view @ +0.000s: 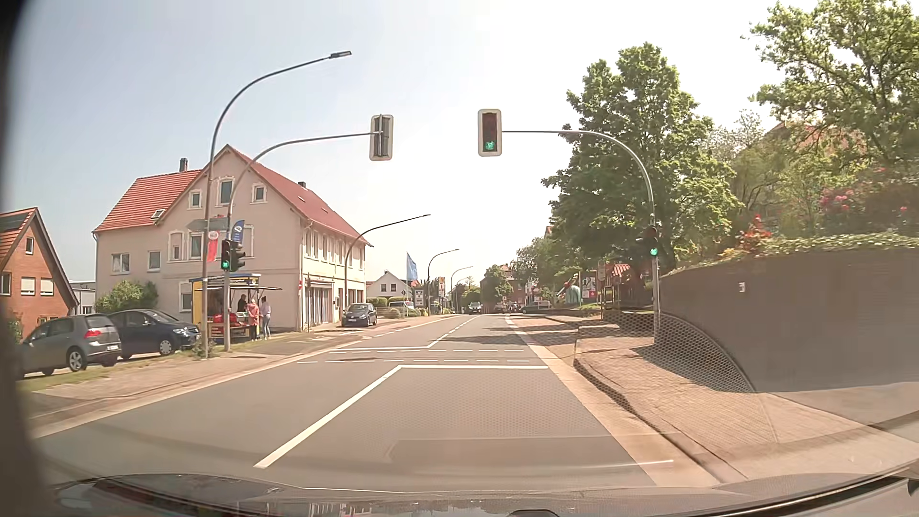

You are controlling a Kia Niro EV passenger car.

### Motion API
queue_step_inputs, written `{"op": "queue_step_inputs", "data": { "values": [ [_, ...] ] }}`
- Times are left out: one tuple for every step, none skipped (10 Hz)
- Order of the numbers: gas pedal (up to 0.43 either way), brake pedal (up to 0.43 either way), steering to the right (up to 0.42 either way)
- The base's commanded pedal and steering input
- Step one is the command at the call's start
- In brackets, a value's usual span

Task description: Follow the waypoints while adhering to traffic rules and regulations

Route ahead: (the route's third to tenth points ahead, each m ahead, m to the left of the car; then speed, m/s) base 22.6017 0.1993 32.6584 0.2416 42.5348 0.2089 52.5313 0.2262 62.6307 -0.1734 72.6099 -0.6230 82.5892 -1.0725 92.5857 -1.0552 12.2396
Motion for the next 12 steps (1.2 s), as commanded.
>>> {"op": "queue_step_inputs", "data": {
  "values": [
    [0.157,0.000,0.003],
    [0.157,0.000,0.003],
    [0.169,0.000,0.003],
    [0.169,0.000,0.003],
    [0.169,0.000,0.003],
    [0.169,0.000,0.003],
    [0.169,0.000,0.003],
    [0.169,0.000,0.003],
    [0.169,0.000,0.002],
    [0.169,0.000,0.002],
    [0.169,0.000,0.001],
    [0.169,0.000,0.001]
  ]
}}
